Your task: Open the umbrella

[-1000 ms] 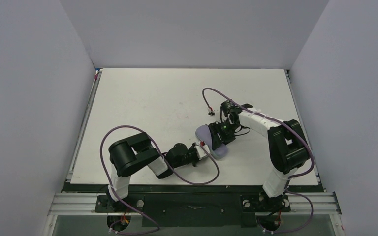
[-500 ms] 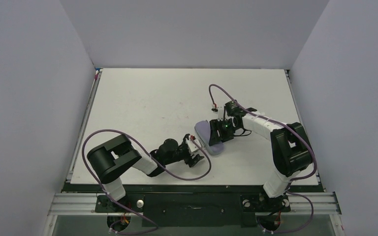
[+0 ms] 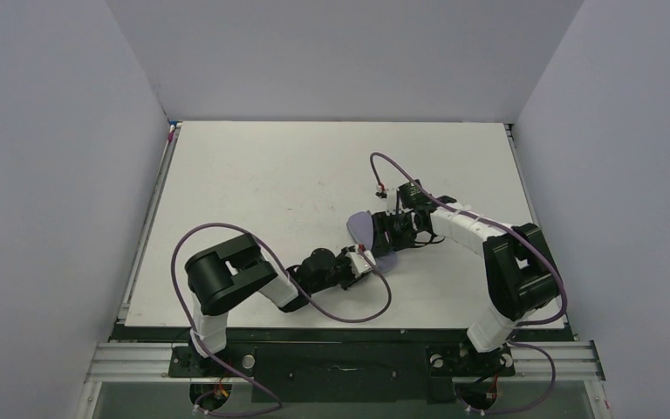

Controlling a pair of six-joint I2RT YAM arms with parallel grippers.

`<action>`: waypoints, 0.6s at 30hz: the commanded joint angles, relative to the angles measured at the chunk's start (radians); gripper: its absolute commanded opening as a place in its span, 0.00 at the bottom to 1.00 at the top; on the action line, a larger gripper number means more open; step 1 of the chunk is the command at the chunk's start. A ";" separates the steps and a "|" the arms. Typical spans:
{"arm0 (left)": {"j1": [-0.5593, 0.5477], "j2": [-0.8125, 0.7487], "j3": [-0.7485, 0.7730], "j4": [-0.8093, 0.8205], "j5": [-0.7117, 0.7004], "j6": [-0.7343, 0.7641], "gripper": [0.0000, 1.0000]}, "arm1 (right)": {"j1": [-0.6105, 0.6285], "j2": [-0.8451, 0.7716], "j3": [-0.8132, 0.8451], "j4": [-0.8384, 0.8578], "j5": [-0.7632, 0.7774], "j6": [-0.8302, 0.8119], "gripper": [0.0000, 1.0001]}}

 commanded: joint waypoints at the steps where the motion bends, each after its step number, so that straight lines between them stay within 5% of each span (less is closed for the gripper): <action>1: 0.006 0.041 0.051 0.071 -0.049 0.050 0.28 | 0.025 0.007 -0.058 0.012 0.097 -0.043 0.00; 18: 0.065 -0.038 -0.077 0.112 0.043 0.140 0.26 | 0.021 -0.006 -0.053 -0.018 0.117 -0.057 0.00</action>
